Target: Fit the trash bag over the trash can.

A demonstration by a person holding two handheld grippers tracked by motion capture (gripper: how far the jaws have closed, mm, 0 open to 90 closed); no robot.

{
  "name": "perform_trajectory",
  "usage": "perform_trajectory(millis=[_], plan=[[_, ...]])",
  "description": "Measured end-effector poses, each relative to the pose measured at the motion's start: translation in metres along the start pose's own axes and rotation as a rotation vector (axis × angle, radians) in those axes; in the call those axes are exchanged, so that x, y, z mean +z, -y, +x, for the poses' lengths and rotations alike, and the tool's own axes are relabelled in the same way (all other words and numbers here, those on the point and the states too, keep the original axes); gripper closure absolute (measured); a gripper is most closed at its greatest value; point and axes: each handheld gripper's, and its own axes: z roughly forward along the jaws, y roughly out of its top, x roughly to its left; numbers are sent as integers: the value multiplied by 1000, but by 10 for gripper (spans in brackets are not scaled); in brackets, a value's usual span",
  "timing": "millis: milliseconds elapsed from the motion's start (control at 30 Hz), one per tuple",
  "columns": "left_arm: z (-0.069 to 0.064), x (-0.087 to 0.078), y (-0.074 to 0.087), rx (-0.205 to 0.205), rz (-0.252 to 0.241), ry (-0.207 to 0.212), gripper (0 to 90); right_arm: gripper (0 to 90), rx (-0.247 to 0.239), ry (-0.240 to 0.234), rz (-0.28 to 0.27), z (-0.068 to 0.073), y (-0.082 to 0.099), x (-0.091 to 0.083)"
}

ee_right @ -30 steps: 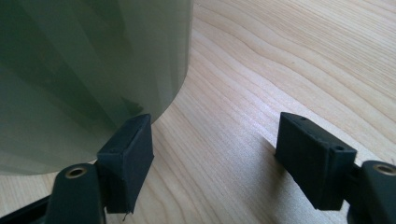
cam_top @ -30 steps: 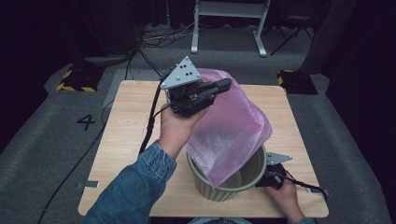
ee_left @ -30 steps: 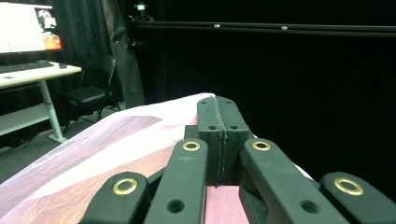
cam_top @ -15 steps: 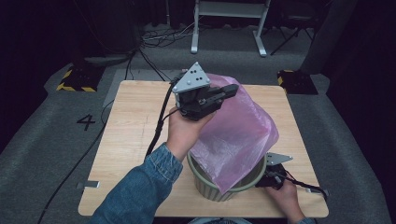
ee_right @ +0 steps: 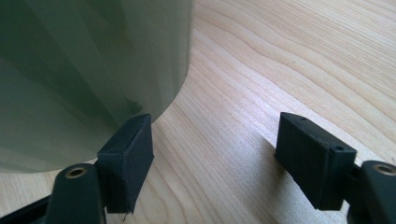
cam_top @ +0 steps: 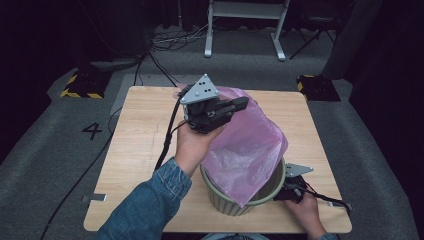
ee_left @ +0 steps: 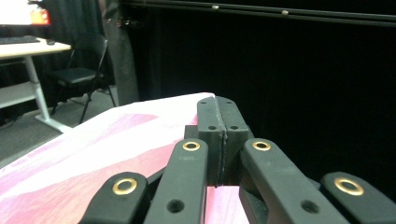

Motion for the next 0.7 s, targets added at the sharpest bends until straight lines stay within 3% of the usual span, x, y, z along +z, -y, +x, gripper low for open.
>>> perform_trajectory(millis=[333, 400, 533, 700], plan=[[-16, 17, -12, 31, -20, 32, 895, 274, -1, -1, 1, 0, 0, 0], [-15, 18, -7, 36, -5, 24, 895, 274, -1, -1, 2, 0, 0, 0], [0, 12, 9, -7, 20, -4, 895, 274, 0, -2, 2, 0, 0, 0], [10, -4, 25, -32, 39, -24, 895, 276, 1, -2, 1, 0, 0, 0]])
